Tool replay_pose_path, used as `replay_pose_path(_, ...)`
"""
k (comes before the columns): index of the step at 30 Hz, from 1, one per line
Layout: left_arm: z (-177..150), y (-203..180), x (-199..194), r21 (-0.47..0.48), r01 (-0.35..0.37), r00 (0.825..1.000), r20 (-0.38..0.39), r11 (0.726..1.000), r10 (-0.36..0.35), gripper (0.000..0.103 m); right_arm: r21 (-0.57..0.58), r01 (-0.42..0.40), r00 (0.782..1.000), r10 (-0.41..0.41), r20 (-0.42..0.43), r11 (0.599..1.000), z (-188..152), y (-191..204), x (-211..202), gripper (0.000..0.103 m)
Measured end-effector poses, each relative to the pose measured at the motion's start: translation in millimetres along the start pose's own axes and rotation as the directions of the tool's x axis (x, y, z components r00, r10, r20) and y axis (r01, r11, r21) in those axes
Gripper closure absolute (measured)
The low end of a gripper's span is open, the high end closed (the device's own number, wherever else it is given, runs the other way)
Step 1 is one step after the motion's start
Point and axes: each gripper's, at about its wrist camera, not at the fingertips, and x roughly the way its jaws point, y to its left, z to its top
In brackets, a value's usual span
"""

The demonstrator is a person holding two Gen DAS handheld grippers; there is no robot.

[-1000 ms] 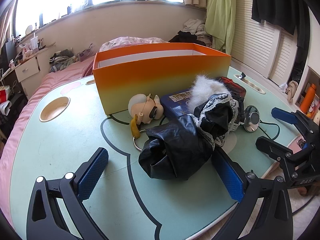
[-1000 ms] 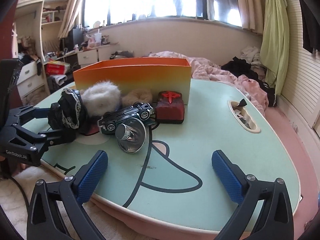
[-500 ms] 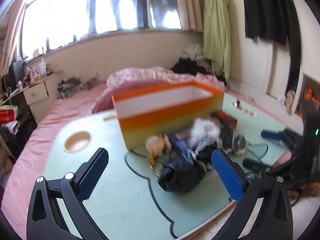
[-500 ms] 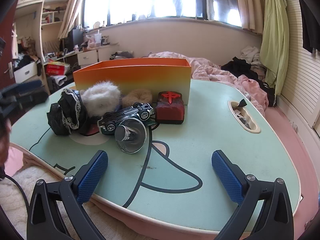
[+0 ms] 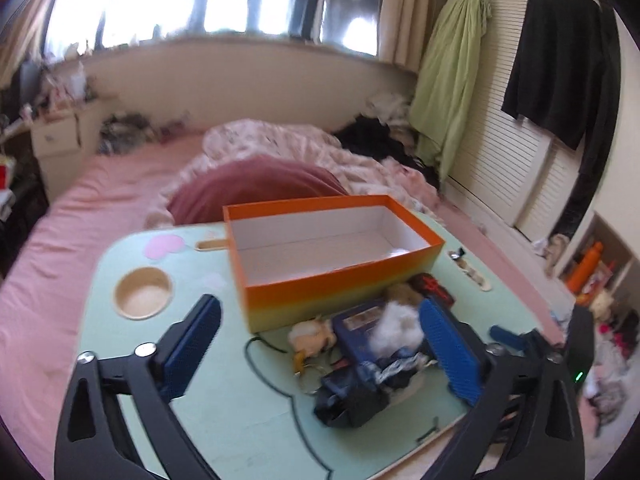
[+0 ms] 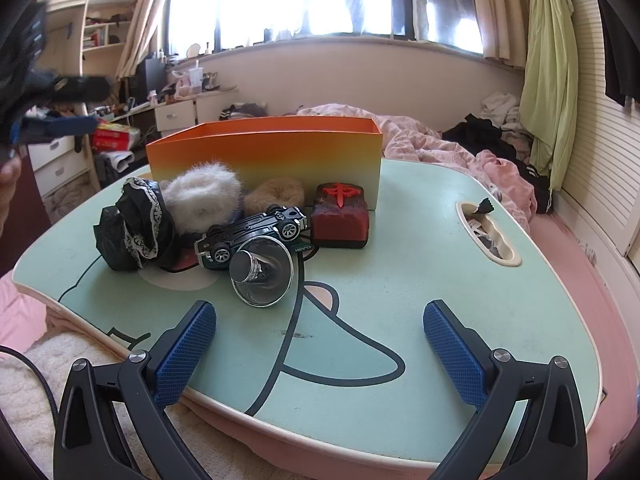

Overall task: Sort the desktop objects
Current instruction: 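Reach the left gripper into the box and grasp the brown printed card box, then lift the brown card box out and lay it beside the doll keychain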

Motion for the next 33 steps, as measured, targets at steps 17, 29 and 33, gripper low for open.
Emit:
replay_pose_path(17, 60, -19, 172, -0.146, -0.104, 0.773, -0.634, 0.984, -0.012, 0.033, -0.001, 0.0, 1.0, 0.0, 0.0, 1.0, -1, 0, 0, 0.0)
replay_pose_path(29, 37, -24, 199, -0.04, -0.113, 0.735, -0.676, 0.993, 0.056, 0.042, 0.0, 0.002, 1.0, -0.002, -0.001, 1.0, 1, 3, 4, 0.0)
replay_pose_path(33, 39, -16, 191, -0.056, -0.069, 0.743, -0.669, 0.996, 0.014, 0.056, 0.0, 0.002, 1.0, -0.002, -0.001, 1.0, 1, 2, 5, 0.0)
